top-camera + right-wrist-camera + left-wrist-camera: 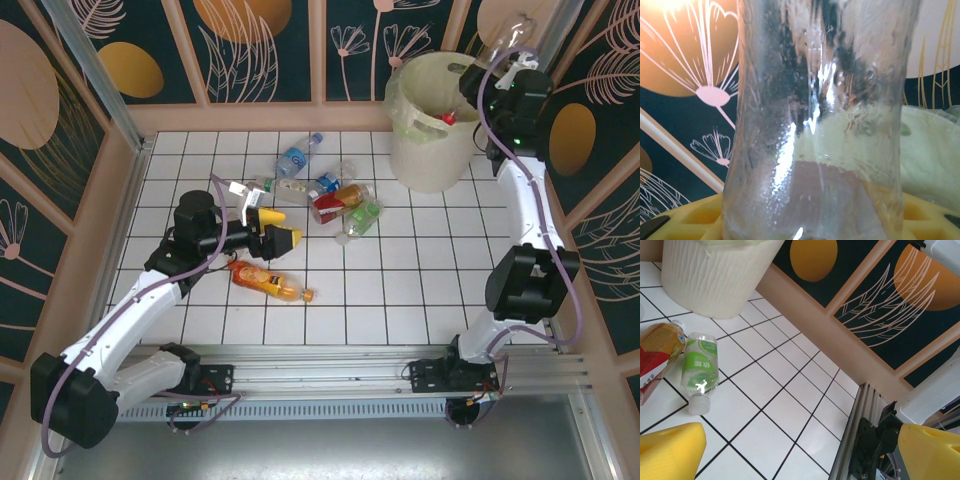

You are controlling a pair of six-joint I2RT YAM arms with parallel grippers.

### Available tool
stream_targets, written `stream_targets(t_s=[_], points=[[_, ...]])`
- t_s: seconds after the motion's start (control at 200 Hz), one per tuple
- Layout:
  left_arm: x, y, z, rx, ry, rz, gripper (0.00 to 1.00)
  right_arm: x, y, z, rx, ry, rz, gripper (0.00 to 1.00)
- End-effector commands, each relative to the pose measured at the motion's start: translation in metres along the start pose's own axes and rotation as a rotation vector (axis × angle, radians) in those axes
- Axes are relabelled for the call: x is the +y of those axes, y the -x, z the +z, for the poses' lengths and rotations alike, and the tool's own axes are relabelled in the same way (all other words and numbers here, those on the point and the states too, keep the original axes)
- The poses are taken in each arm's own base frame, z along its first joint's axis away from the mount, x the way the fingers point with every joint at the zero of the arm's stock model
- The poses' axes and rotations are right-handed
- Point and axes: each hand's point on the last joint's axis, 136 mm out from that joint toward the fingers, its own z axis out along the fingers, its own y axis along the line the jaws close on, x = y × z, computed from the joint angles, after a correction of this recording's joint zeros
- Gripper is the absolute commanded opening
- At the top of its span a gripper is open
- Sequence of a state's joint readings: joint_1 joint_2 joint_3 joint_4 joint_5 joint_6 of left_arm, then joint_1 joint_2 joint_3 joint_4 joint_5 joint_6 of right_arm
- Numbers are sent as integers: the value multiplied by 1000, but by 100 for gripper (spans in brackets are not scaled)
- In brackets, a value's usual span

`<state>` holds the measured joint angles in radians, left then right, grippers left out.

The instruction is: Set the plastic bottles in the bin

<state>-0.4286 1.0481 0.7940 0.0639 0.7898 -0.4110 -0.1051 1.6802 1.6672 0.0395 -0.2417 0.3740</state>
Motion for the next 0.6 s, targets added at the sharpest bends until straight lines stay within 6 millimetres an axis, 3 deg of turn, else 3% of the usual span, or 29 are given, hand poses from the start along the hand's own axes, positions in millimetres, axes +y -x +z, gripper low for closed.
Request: stream_targets(t_s=[0.0, 0.195, 0.595], points=[[-4, -1, 2, 1, -31, 37, 99, 28, 30, -5, -67, 90, 22, 47], [-1, -3, 4, 9, -24, 28, 99, 2, 20, 21, -45, -24, 11, 47], [6, -5, 7, 19, -5, 15, 99, -18, -17, 66, 73, -172, -113, 48]])
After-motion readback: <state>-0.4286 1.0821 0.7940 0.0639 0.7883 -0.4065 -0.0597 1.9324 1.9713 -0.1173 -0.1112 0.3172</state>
